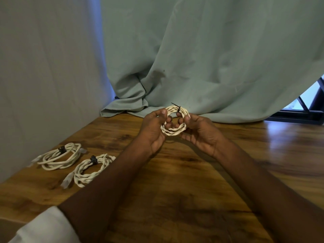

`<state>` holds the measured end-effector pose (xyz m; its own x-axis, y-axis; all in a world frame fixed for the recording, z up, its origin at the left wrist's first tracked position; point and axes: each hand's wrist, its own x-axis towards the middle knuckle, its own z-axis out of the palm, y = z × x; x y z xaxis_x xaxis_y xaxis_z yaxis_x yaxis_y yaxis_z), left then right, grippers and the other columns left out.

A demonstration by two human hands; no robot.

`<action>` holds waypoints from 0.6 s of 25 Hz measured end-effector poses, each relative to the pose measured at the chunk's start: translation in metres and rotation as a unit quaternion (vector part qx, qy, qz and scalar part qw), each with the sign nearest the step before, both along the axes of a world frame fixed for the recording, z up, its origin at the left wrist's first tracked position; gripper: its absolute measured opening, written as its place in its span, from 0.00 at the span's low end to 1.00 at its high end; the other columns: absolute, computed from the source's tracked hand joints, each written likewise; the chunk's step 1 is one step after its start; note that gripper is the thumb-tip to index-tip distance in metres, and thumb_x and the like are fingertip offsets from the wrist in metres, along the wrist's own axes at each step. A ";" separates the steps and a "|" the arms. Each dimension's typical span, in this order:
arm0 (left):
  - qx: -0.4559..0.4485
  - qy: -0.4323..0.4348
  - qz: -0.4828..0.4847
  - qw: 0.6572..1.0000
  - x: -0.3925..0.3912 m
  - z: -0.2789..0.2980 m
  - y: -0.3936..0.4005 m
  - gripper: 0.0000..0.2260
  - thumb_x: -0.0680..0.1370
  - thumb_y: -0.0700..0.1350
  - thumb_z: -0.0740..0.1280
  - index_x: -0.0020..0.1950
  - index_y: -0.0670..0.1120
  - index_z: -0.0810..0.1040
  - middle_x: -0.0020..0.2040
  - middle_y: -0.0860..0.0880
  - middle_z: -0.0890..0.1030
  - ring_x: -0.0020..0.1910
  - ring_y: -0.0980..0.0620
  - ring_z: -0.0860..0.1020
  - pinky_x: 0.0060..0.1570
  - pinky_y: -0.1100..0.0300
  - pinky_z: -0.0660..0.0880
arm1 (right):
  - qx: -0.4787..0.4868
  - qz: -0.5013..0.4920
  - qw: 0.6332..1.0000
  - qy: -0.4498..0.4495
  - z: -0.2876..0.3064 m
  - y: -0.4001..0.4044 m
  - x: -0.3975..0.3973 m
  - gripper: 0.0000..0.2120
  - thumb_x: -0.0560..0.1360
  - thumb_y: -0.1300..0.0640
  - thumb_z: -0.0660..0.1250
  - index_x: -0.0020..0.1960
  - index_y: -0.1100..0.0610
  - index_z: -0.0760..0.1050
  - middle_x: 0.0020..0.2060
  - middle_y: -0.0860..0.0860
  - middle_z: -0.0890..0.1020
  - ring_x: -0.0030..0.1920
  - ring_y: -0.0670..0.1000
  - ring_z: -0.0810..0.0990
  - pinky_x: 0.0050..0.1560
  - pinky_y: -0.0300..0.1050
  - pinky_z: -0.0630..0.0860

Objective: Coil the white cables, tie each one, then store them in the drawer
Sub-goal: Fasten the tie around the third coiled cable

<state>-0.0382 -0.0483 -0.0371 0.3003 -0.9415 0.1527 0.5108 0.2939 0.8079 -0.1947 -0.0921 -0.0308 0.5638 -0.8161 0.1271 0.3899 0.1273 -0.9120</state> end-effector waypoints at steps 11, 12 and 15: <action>0.124 -0.392 0.198 0.890 -0.015 -0.003 0.026 0.10 0.79 0.42 0.74 0.58 0.47 0.79 0.52 0.48 0.83 0.48 0.52 0.83 0.46 0.56 0.82 | -0.033 -0.088 0.988 0.121 -0.012 -0.007 -0.011 0.14 0.81 0.56 0.69 0.63 0.63 0.81 0.54 0.61 0.87 0.57 0.61 0.86 0.57 0.58 0.83; 0.123 -0.401 0.214 0.882 -0.018 -0.002 0.032 0.12 0.77 0.42 0.76 0.58 0.47 0.79 0.50 0.49 0.83 0.45 0.54 0.82 0.40 0.62 0.79 | -0.058 -0.093 0.982 0.151 -0.012 -0.006 -0.011 0.15 0.81 0.51 0.70 0.61 0.61 0.83 0.53 0.59 0.88 0.57 0.60 0.86 0.58 0.58 0.82; 0.064 -0.385 0.219 0.894 -0.029 -0.005 0.053 0.13 0.77 0.39 0.76 0.58 0.49 0.78 0.49 0.49 0.84 0.43 0.54 0.85 0.37 0.62 0.82 | -0.093 -0.137 0.968 0.187 -0.008 -0.003 -0.011 0.23 0.79 0.37 0.68 0.55 0.56 0.86 0.49 0.55 0.89 0.53 0.58 0.87 0.57 0.57 0.83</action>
<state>-0.0667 0.0052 -0.0424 0.4978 -0.7834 0.3721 -0.3527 0.2091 0.9121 -0.2060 -0.0949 -0.0390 0.3652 -0.9238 0.1146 0.0232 -0.1140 -0.9932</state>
